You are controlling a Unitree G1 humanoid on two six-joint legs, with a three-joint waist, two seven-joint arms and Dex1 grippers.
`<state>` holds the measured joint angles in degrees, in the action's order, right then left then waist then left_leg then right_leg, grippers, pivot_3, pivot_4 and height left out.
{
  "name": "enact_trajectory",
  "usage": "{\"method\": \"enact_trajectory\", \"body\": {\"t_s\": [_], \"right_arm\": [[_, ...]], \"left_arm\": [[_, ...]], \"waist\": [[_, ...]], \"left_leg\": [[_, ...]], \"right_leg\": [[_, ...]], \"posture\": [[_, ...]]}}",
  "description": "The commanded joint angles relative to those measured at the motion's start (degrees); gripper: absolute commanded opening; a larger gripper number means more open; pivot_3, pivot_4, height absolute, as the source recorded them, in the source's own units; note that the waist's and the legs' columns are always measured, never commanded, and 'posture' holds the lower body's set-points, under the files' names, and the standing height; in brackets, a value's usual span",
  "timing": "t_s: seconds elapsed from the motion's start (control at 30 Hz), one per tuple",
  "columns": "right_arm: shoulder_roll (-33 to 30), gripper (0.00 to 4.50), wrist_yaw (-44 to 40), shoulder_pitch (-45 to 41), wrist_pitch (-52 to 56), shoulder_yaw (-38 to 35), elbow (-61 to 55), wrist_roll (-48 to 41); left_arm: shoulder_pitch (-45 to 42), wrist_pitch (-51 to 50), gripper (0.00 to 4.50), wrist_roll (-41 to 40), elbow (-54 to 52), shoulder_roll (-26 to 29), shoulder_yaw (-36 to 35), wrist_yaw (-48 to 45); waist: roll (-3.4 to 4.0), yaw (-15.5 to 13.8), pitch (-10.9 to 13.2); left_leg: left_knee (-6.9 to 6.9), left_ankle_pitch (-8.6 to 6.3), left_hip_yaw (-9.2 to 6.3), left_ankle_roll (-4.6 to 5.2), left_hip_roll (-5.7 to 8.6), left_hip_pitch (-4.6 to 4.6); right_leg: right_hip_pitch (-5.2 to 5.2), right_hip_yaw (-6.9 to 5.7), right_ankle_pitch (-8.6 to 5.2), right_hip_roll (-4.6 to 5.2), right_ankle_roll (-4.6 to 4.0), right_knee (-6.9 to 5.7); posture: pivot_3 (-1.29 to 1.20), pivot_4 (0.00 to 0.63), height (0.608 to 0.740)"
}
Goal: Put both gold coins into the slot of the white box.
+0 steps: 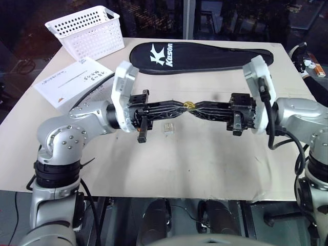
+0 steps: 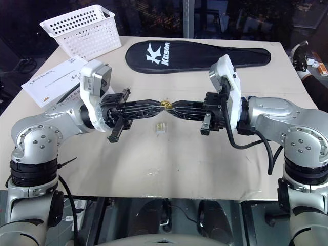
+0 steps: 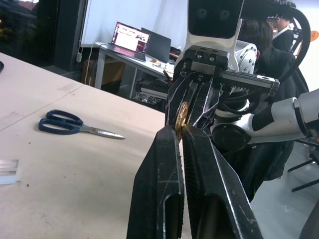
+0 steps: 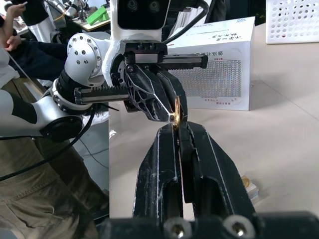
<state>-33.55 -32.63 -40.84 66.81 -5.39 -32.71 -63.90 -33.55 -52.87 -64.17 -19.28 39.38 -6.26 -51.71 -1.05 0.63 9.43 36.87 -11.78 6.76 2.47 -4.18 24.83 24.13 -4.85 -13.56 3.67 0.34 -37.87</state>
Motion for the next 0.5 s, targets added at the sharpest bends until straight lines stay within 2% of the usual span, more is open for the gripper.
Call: {"method": "enact_trajectory", "body": {"t_s": [0.03,0.37,0.4,0.47,0.5], "right_arm": [[-0.61,0.00,-0.96,0.23,-1.06,0.82,-2.76,-2.79],[0.00,0.00,1.00,0.33,-3.43,0.38,-2.87,-4.89],[0.20,0.58,1.31,0.05,-3.55,0.28,-2.55,-5.19],[0.29,1.26,1.99,-0.62,-3.92,0.35,-2.16,-4.35],[0.05,1.80,2.10,-0.88,-3.98,0.32,-1.99,-4.16]], "left_arm": [[-1.55,0.67,0.05,-0.90,-2.44,0.61,-2.16,0.77],[-1.81,-0.02,0.05,-2.92,-3.24,0.51,-3.04,3.05],[-1.74,-0.03,0.00,-3.04,-3.10,0.61,-3.33,3.24],[-1.24,-0.39,0.00,-3.93,-3.10,1.01,-4.61,4.46],[-0.76,-0.60,0.00,-4.31,-3.11,1.49,-5.52,4.97]], "waist": [[0.00,0.00,0.00],[-0.02,-0.01,0.01],[-0.02,-0.01,0.01],[-0.02,0.04,0.01],[-0.02,0.04,0.01]], "left_leg": [[0.00,0.00,0.00,0.00,0.00,0.00],[0.00,0.00,0.00,0.00,0.00,0.00],[0.00,0.00,0.00,0.00,0.00,0.00],[0.00,0.00,0.00,0.00,-0.01,0.00],[0.00,0.00,0.00,0.00,-0.01,0.00]], "right_leg": [[0.00,0.00,0.00,0.00,0.00,0.00],[0.00,0.01,0.00,0.00,0.01,0.00],[0.00,0.01,0.00,0.00,0.01,0.00],[0.00,0.01,0.00,0.00,0.01,0.00],[0.00,0.02,0.00,0.00,0.01,-0.01]], "posture": [[0.00,0.150,0.740],[0.00,0.150,0.740],[0.00,0.150,0.740],[0.00,0.150,0.740],[0.00,0.150,0.740]]}}
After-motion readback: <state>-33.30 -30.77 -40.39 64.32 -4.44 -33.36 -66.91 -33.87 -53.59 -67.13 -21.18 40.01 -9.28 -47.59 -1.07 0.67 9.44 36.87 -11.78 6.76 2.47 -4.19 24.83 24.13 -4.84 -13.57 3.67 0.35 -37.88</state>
